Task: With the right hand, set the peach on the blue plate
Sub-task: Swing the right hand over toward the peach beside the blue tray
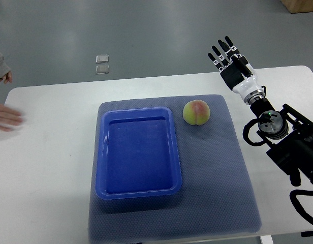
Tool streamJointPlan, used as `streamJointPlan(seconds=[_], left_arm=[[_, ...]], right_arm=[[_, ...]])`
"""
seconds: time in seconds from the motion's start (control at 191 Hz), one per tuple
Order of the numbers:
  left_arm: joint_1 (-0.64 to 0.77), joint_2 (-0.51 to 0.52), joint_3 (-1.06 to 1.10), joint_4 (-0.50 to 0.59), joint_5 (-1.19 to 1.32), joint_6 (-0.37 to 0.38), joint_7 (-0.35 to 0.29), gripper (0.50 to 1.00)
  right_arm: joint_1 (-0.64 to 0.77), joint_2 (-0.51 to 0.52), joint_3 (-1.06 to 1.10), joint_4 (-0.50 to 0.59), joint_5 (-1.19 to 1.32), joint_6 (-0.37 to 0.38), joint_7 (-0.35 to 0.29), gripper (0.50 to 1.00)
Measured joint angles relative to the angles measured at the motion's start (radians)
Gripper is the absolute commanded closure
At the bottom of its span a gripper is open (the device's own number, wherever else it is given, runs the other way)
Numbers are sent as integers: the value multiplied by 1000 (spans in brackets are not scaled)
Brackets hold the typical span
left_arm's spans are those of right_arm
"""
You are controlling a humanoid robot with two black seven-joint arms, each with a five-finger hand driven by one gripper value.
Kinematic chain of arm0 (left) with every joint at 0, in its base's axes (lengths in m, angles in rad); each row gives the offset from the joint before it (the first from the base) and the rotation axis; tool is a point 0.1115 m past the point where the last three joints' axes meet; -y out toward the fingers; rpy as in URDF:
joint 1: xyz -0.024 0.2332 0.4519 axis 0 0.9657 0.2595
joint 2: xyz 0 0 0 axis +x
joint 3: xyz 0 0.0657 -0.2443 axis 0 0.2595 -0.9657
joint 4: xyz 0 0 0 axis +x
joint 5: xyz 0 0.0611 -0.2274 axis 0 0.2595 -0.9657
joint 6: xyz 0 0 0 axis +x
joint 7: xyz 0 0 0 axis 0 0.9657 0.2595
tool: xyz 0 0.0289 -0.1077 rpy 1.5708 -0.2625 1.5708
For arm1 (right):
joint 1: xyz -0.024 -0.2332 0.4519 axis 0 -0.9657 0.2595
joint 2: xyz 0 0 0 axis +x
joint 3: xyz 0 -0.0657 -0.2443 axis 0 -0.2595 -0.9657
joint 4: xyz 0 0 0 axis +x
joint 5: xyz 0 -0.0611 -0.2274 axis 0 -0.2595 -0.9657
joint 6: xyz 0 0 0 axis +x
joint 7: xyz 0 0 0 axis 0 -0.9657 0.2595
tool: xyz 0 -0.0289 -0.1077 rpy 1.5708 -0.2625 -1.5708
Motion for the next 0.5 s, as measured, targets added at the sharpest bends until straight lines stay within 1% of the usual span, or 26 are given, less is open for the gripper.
streamJointPlan(seconds=[0.388, 0.498], left_arm=[[1, 0, 0, -5, -1, -1, 0, 500], [1, 0, 0, -5, 0, -2, -1, 500]], right_arm=[[26, -2, -5, 3, -27, 0, -8, 566], [46, -7, -46, 3, -64, 1, -10, 566]])
